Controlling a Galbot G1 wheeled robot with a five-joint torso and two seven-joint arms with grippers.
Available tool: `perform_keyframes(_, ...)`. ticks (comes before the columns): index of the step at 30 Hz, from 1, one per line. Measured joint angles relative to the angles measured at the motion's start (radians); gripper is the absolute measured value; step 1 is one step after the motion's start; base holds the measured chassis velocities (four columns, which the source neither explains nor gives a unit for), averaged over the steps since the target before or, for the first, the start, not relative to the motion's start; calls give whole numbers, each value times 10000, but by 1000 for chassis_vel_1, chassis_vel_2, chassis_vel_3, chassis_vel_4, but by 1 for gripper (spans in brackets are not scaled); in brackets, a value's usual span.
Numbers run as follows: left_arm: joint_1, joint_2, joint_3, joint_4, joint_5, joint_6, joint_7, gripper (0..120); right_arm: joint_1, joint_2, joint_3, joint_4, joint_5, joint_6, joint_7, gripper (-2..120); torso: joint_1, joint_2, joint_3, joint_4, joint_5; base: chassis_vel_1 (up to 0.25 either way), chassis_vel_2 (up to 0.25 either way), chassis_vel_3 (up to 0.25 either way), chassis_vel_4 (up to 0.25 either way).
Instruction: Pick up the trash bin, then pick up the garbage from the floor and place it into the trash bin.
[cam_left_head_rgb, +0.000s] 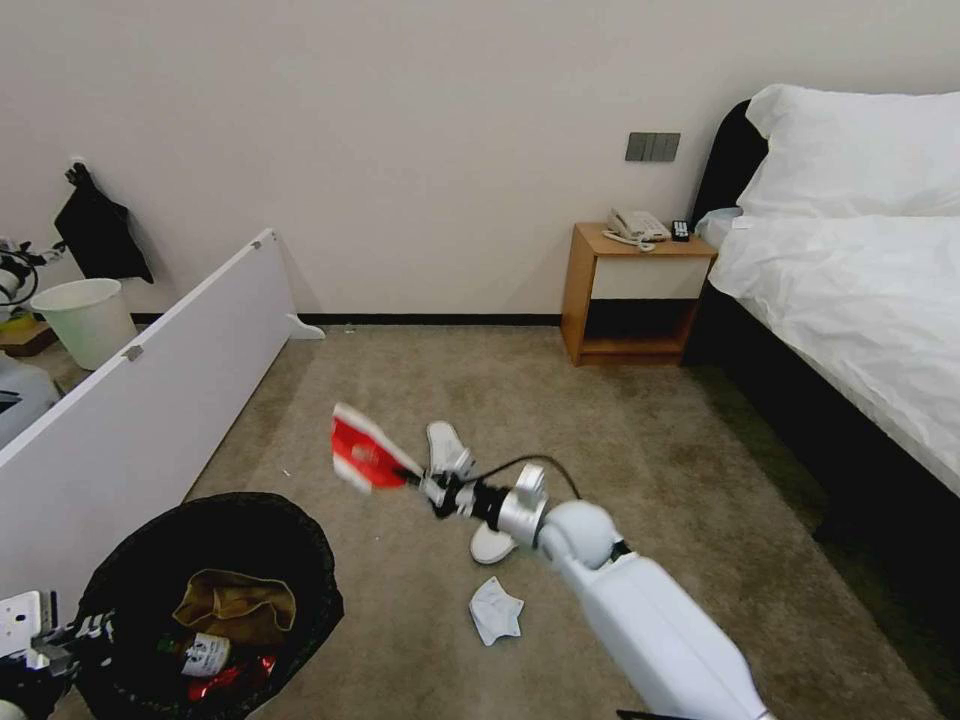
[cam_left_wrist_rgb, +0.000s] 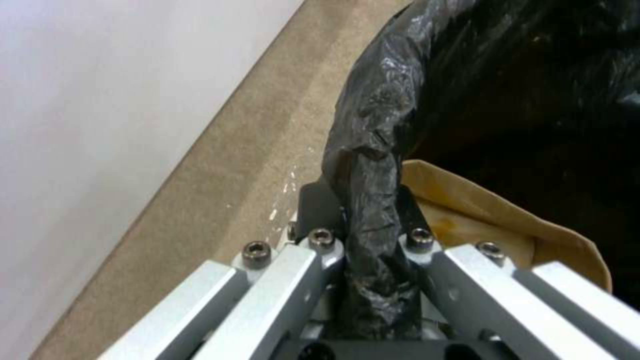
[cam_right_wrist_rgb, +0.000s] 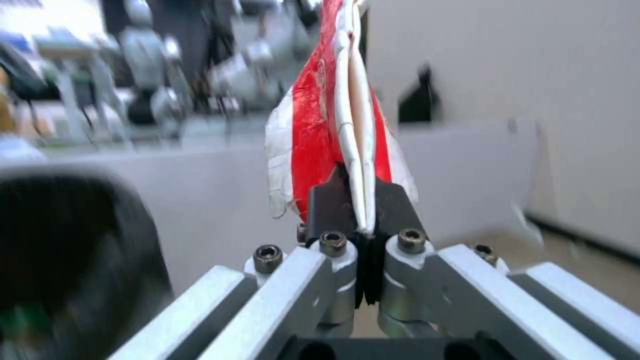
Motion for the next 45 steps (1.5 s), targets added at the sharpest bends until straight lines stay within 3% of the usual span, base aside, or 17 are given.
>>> perform_keyframes(8,64,-27,-17,-9,36,0,6,3,899,33,-796,2528,1951,-315,-3,0,0,0,0,2,-1,0,0,0,0)
perform_keyframes(22,96,-125,-64,-133,117,0,0,3,1780,-118,-2830,3569,3612,-666,-381,0,0,0,0,3,-2,0,0,0,0)
perform_keyframes(30,109,-136,-115,-224,122,0,-14,3,1919,-784,-4165,3477,3739,-725,-274,0,0,-1,0,0,-1,0,0,0,0)
perform_keyframes(39,132,-122,-130,-321,122,0,-17,3,1644,-1994,-4544,3337,3394,-737,-221,0,0,-1,1,-1,0,0,0,0,0)
perform_keyframes(45,137,-100,-130,-329,122,0,-26,3,1586,-2389,-4658,3265,3227,-737,-215,0,0,-2,0,1,0,0,0,0,0)
